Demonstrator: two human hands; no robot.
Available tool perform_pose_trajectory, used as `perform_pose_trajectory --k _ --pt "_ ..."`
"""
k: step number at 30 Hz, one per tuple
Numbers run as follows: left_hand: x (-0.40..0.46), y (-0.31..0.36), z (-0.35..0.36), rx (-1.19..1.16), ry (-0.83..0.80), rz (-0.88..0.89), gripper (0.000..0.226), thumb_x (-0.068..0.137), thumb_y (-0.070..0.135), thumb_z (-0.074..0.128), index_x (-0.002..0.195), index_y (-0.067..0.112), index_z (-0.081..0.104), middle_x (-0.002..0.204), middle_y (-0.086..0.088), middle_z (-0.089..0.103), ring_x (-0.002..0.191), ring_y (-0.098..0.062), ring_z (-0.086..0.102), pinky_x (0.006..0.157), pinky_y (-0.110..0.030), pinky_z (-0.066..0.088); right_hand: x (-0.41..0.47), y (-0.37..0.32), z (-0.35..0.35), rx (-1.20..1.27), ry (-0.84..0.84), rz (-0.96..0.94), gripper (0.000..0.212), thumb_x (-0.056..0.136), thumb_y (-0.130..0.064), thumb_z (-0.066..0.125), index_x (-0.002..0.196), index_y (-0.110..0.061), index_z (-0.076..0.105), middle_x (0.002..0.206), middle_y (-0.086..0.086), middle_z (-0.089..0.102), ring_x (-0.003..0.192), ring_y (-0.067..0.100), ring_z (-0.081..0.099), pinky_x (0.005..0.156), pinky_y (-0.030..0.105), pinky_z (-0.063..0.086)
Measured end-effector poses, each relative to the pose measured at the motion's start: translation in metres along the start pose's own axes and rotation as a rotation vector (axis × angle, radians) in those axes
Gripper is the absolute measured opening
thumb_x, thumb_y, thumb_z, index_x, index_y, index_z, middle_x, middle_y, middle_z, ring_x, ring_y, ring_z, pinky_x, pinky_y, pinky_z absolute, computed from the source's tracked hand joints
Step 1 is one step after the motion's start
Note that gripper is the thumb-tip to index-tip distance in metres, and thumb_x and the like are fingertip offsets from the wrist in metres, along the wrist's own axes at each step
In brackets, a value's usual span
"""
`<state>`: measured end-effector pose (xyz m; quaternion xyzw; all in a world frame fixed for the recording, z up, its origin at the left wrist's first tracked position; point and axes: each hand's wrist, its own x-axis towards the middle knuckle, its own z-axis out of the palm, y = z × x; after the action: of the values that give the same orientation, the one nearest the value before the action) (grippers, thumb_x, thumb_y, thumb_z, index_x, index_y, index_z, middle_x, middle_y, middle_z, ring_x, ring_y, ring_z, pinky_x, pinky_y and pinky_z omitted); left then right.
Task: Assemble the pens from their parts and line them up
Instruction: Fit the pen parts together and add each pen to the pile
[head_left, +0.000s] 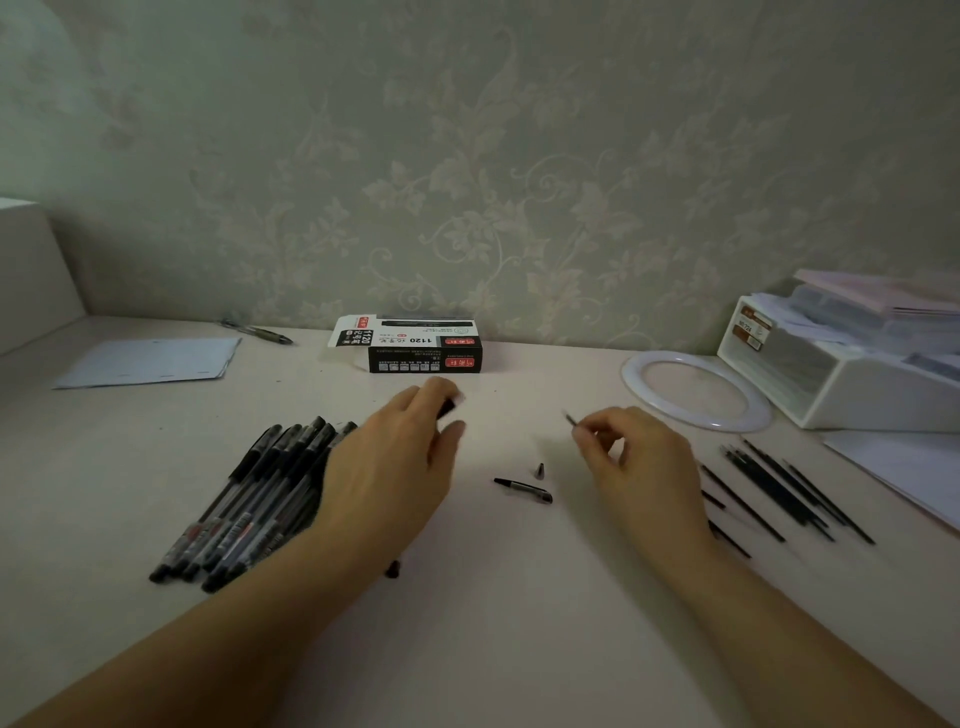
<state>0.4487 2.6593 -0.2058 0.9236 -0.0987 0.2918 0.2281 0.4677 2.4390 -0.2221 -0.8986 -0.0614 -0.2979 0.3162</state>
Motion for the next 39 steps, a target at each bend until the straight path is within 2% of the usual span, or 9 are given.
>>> perform_pose_trajectory --k 5,14,20,24,27,30,32,35,39 --pt "0.011 -0.02 -0.012 0.142 -0.072 -0.223 0.015 0.094 0.026 0.05 0.106 0.023 0.058 0.097 0.003 0.058 0.078 -0.013 0.049 0.065 -0.029 0.042 -0.003 0.004 0.003 -0.21 -0.169 -0.026 0.014 0.092 -0.025 0.063 0.1 -0.02 0.074 0.094 -0.002 0.062 0.091 0.021 0.057 0.081 0.04 0.05" --pt "0.027 -0.028 -0.042 0.363 -0.216 -0.268 0.015 0.092 0.028 0.053 0.093 0.018 0.064 0.087 -0.002 0.061 0.077 -0.024 0.056 0.06 -0.031 0.041 -0.002 -0.002 0.004 -0.117 -0.035 -0.053 0.014 0.091 -0.024 0.065 0.104 -0.023 0.071 0.097 -0.008 0.059 0.089 0.014 0.054 0.081 0.034 0.045" --pt "0.031 -0.029 -0.052 0.218 -0.385 -0.278 0.017 0.081 0.036 0.071 0.072 0.026 0.061 0.075 0.001 0.061 0.073 -0.02 0.059 0.064 -0.029 0.047 -0.003 -0.001 0.004 -0.088 -0.039 -0.077 0.013 0.091 -0.021 0.064 0.103 -0.023 0.071 0.095 -0.011 0.059 0.087 0.009 0.052 0.08 0.032 0.046" --pt "0.025 -0.026 -0.039 0.312 -0.404 -0.25 0.017 0.08 0.036 0.07 0.078 0.022 0.06 0.078 0.002 0.06 0.073 -0.018 0.057 0.057 -0.026 0.038 -0.002 -0.002 0.004 -0.082 -0.033 -0.094 0.013 0.091 -0.02 0.064 0.102 -0.022 0.071 0.092 -0.012 0.059 0.085 0.009 0.052 0.079 0.032 0.046" --pt "0.02 -0.021 -0.034 0.378 -0.406 -0.248 0.02 0.082 0.037 0.069 0.091 0.02 0.063 0.089 0.001 0.061 0.077 -0.019 0.058 0.06 -0.028 0.042 -0.003 -0.002 0.004 -0.076 -0.046 -0.095 0.014 0.091 -0.019 0.064 0.102 -0.022 0.071 0.093 -0.01 0.06 0.087 0.012 0.054 0.08 0.034 0.048" --pt "0.018 -0.018 -0.033 0.418 -0.398 -0.24 0.021 0.085 0.037 0.066 0.095 0.019 0.06 0.086 0.0 0.058 0.074 -0.018 0.056 0.062 -0.029 0.045 -0.003 -0.002 0.004 -0.071 -0.055 -0.093 0.014 0.091 -0.018 0.064 0.103 -0.021 0.071 0.093 -0.01 0.061 0.088 0.014 0.055 0.081 0.037 0.049" --pt "0.017 -0.017 -0.031 0.417 -0.404 -0.238 0.017 0.087 0.034 0.062 0.087 0.017 0.056 0.078 0.001 0.054 0.072 -0.018 0.055 0.061 -0.03 0.045 -0.003 -0.002 0.004 -0.069 -0.061 -0.099 0.014 0.091 -0.018 0.064 0.103 -0.021 0.07 0.092 -0.01 0.06 0.087 0.013 0.055 0.081 0.037 0.05" --pt "0.012 -0.012 -0.027 0.442 -0.412 -0.241 0.031 0.088 0.035 0.056 0.068 0.019 0.039 0.069 0.004 0.045 0.064 -0.015 0.048 0.057 -0.028 0.039 -0.003 -0.003 0.004 -0.058 -0.068 -0.102 0.014 0.091 -0.017 0.064 0.103 -0.022 0.07 0.091 -0.012 0.059 0.086 0.012 0.055 0.079 0.037 0.051" --pt "0.009 -0.007 -0.023 0.456 -0.382 -0.234 0.033 0.09 0.031 0.052 0.065 0.02 0.034 0.068 0.005 0.043 0.056 -0.008 0.039 0.05 -0.024 0.029 -0.003 -0.003 0.005 -0.004 -0.034 -0.104 0.015 0.09 -0.013 0.065 0.102 -0.02 0.072 0.089 -0.01 0.061 0.078 0.009 0.055 0.075 0.029 0.052"
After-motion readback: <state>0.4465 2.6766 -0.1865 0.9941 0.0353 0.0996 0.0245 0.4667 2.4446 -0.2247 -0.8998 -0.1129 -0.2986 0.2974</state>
